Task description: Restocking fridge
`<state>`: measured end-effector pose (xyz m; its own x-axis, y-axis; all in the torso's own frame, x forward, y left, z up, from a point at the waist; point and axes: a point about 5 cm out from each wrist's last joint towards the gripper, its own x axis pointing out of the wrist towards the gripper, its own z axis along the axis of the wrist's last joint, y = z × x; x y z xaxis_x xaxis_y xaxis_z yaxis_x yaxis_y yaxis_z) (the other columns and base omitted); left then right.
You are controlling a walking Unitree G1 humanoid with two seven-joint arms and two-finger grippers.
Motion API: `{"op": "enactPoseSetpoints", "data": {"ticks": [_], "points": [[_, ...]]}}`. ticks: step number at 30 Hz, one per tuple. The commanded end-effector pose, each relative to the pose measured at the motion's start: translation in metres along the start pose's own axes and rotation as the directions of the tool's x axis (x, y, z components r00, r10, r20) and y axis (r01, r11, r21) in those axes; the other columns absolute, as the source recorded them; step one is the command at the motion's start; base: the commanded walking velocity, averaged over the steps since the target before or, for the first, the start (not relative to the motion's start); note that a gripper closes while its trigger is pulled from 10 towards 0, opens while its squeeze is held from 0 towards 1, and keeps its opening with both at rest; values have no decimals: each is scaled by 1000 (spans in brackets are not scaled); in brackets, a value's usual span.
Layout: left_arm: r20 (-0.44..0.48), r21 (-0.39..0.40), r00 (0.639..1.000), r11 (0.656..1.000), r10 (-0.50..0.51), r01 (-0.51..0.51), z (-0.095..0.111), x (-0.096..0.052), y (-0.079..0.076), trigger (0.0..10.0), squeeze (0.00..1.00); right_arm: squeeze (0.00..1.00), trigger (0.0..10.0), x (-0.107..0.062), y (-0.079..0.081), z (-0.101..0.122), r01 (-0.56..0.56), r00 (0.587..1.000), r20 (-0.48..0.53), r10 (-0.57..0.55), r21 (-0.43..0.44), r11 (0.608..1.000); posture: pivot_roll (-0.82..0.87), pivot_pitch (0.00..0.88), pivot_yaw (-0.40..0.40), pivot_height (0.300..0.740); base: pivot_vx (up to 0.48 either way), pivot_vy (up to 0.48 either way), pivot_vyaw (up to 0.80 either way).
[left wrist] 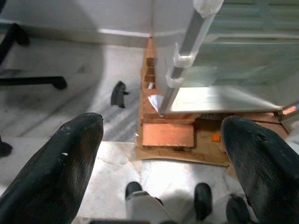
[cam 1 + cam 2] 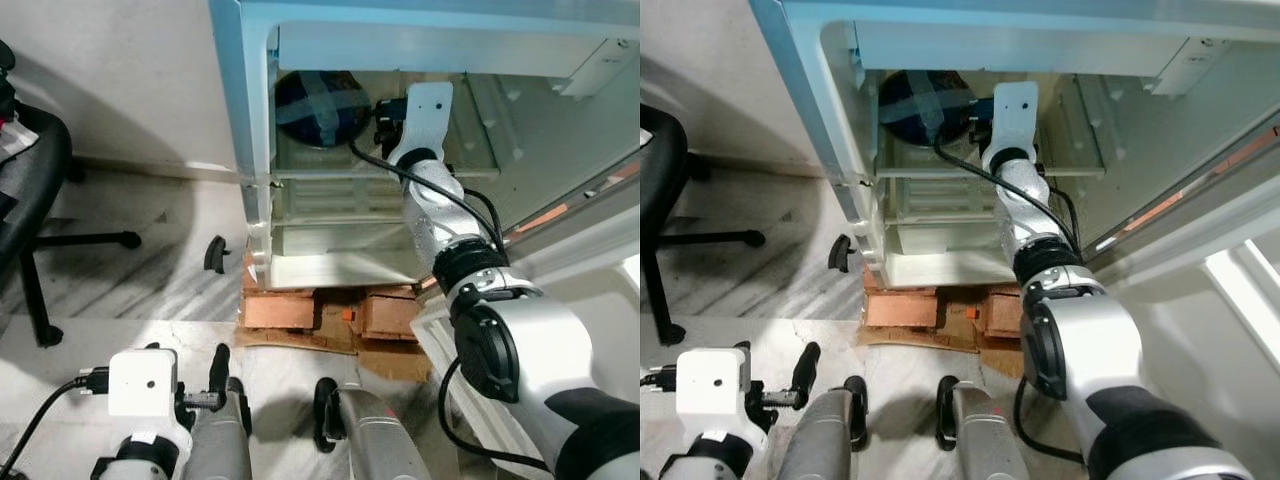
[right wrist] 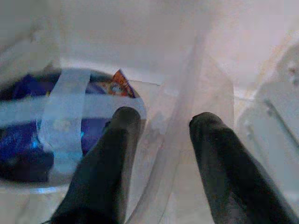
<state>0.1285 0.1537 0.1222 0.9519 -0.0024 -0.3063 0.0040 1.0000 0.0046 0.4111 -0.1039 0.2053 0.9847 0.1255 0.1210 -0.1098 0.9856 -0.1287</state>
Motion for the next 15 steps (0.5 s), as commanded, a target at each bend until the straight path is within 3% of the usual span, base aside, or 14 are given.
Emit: {"op": "enactPoseSetpoints", "data": {"ticks": [1,7,9,15], "points": [[-55,-3,998,1000,9,-9,-9,-1,-1,10000,0,1000,10000,-14,1,-41,-28,986,-165,18,-55,998,307,370,-120,740,0,0,0],[-53,3,998,1000,15,-15,-9,0,1,10000,0,1000,10000,-14,-11,-40,-7,988,-153,-10,-107,994,311,360,-116,740,0,0,0],[-50,16,999,1000,19,-19,-9,3,4,10000,0,1000,10000,-13,-19,-33,4,995,-97,-20,-159,987,309,352,-113,740,0,0,0],[-39,25,999,999,22,-21,-9,9,6,10000,0,1000,10000,-11,-27,-24,14,999,-43,-23,-199,980,304,335,-112,740,0,0,0]]}}
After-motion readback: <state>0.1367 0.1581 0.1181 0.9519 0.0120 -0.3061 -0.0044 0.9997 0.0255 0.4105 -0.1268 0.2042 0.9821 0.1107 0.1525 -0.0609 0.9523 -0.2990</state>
